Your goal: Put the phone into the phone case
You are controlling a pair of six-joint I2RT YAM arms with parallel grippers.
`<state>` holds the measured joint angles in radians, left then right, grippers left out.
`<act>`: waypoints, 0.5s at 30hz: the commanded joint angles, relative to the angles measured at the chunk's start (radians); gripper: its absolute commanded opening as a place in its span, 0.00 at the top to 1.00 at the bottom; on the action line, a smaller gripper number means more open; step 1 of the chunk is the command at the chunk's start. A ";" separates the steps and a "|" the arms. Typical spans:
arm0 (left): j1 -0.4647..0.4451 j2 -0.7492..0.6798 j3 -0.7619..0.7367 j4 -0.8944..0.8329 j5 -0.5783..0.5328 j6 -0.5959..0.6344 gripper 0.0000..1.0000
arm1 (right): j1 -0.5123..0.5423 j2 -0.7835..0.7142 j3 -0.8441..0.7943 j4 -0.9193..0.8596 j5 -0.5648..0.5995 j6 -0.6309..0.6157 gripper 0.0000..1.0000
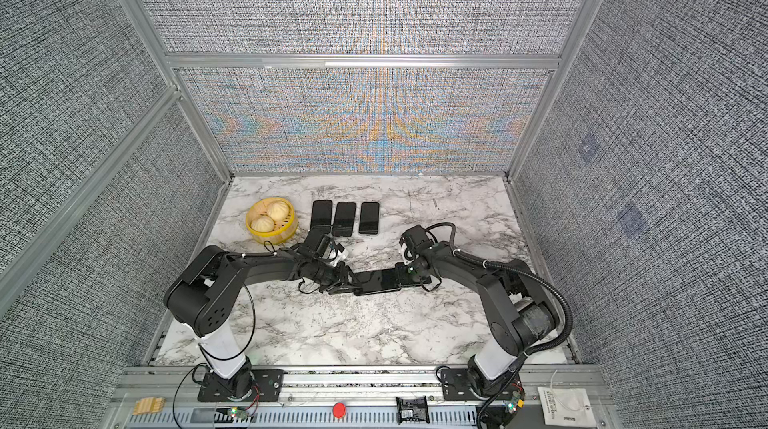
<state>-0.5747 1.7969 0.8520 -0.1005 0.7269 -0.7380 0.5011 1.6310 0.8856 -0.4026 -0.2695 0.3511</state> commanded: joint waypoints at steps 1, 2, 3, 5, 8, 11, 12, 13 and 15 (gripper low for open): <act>-0.001 0.009 -0.003 -0.010 -0.029 0.000 0.58 | 0.003 0.020 -0.015 0.015 -0.035 0.009 0.86; -0.001 0.009 -0.004 -0.009 -0.029 -0.001 0.58 | 0.004 0.025 -0.017 0.019 -0.041 0.012 0.86; -0.001 0.009 -0.003 -0.008 -0.028 -0.001 0.58 | 0.004 0.028 -0.021 0.023 -0.046 0.014 0.86; -0.001 0.010 -0.003 -0.007 -0.027 -0.001 0.58 | 0.004 0.033 -0.026 0.030 -0.056 0.018 0.87; -0.002 0.010 -0.004 -0.006 -0.026 -0.002 0.59 | 0.003 0.037 -0.028 0.036 -0.064 0.025 0.89; -0.003 0.012 -0.003 -0.002 -0.026 -0.004 0.59 | 0.004 0.038 -0.028 0.042 -0.069 0.030 0.90; -0.002 0.012 -0.003 -0.001 -0.024 -0.006 0.59 | 0.003 0.041 -0.031 0.043 -0.072 0.031 0.90; -0.003 0.012 -0.004 0.002 -0.024 -0.006 0.59 | 0.004 0.042 -0.030 0.045 -0.076 0.034 0.90; -0.003 0.013 -0.001 0.003 -0.023 -0.007 0.59 | 0.006 0.047 -0.035 0.052 -0.082 0.035 0.91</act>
<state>-0.5739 1.7992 0.8520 -0.0994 0.7292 -0.7444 0.4953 1.6466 0.8688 -0.3706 -0.2932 0.3805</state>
